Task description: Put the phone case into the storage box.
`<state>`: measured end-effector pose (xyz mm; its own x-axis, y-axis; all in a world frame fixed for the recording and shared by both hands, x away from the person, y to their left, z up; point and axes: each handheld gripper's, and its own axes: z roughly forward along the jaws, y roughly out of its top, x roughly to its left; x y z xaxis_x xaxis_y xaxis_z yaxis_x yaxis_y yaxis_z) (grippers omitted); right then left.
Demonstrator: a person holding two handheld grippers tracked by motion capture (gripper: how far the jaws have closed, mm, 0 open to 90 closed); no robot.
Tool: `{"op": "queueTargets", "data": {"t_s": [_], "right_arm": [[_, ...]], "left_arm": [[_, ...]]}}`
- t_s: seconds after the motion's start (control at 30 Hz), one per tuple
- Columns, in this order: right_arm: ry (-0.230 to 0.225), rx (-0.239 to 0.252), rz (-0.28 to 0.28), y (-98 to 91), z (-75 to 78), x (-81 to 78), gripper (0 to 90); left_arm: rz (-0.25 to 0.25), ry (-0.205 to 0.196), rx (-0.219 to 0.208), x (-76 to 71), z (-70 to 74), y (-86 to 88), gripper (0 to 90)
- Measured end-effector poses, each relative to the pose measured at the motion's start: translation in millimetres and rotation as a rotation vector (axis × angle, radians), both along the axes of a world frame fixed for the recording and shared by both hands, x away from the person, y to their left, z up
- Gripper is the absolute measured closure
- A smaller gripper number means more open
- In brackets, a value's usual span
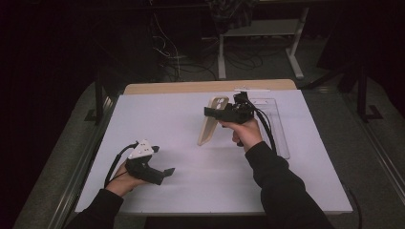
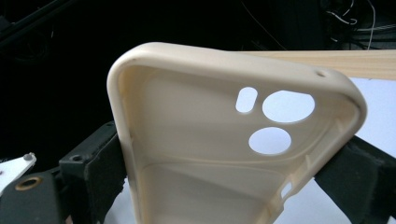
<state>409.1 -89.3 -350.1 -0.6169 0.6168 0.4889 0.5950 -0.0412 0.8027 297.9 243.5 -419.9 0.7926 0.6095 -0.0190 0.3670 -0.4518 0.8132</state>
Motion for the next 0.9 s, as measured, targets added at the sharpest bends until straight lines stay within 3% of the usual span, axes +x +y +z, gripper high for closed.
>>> {"op": "queueTargets", "data": {"t_s": [0.9], "right_arm": [[-0.026, 0.003, -0.072, -30.0, 23.3, 14.5, 8.6]], "left_arm": [[-0.008, 0.009, 0.013, 0.8, -0.4, 1.2, 0.0]]}}
